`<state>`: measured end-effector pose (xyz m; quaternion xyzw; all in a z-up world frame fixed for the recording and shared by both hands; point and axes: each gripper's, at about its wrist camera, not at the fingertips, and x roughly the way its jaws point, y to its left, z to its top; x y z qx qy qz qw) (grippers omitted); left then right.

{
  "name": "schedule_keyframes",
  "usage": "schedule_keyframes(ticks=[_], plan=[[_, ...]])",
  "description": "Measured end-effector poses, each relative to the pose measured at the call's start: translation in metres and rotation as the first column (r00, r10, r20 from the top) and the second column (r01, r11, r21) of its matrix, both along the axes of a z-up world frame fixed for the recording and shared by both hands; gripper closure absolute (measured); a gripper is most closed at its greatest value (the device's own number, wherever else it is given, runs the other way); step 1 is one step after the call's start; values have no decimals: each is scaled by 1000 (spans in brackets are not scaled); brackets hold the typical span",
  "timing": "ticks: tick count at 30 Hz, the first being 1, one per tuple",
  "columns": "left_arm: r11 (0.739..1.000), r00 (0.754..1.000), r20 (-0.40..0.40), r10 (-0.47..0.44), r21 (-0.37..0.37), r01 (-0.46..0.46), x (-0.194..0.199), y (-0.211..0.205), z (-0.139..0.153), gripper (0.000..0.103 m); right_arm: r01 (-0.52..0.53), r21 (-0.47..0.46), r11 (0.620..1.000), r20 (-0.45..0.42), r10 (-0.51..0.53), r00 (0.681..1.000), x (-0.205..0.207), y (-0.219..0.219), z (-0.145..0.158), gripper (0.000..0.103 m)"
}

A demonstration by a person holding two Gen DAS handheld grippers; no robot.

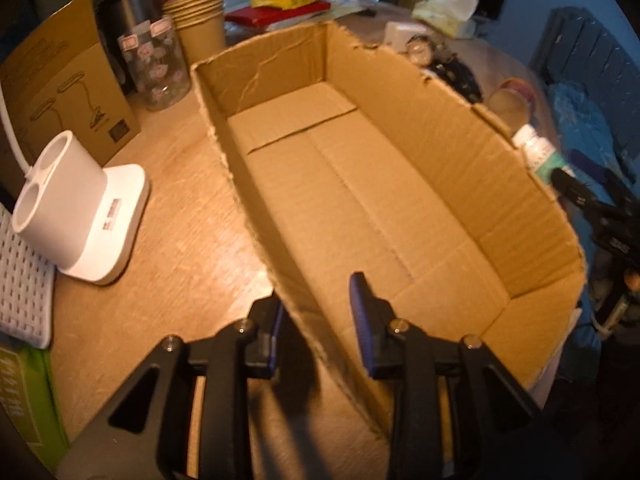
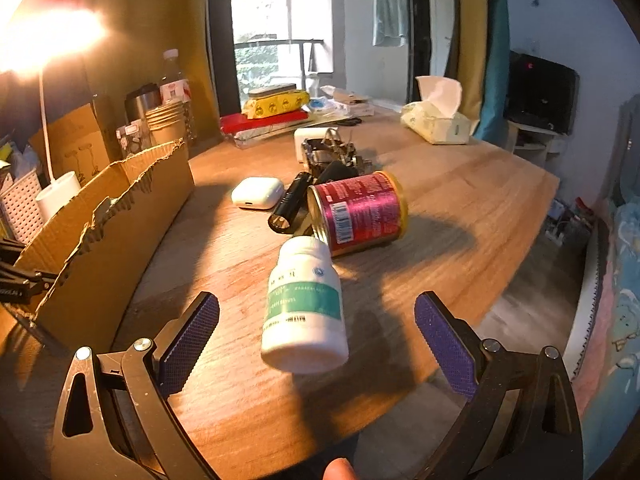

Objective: Organize rigid objects
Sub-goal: 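Close the right gripper around the white pill bottle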

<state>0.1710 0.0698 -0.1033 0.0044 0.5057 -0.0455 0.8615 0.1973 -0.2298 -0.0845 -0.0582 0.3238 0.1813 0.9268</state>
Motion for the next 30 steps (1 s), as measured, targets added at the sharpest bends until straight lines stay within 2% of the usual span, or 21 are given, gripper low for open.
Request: schedule_keyframes(ticks=[3, 5, 8, 13, 16, 18, 23, 30], plan=[[1000, 999, 28, -19, 0, 19, 1, 0, 0, 74, -11, -4, 1000, -16, 11, 1000, 7, 3, -3, 10], [999, 999, 40, -34, 19, 33, 3, -3, -2, 75, -12, -10, 1000, -17, 12, 1000, 9, 4, -4, 10], [999, 998, 58, -32, 8, 31, 6, -3, -4, 76, -9, -13, 1000, -28, 9, 1000, 12, 3, -7, 10], [996, 989, 150, 10, -87, 3, 1, 4, -6, 76, -1, -1, 1000, -27, 1, 1000, 12, 5, -11, 15], [995, 982, 187, 40, -94, -22, -1, 6, -5, 76, 0, -4, 1000, -21, 0, 1000, 10, 8, -13, 18], [994, 981, 187, 51, -109, -31, 0, 5, -5, 76, 3, 0, 1000, -14, -3, 1000, 8, 9, -13, 23], [989, 984, 154, 84, -134, -63, 4, 9, -10, 76, 0, 5, 1000, -11, 0, 1000, 8, 11, -14, 23], [990, 984, 156, 91, -120, -73, 2, 7, -11, 76, -7, 27, 1000, -16, 7, 1000, 6, 13, -17, 24]])
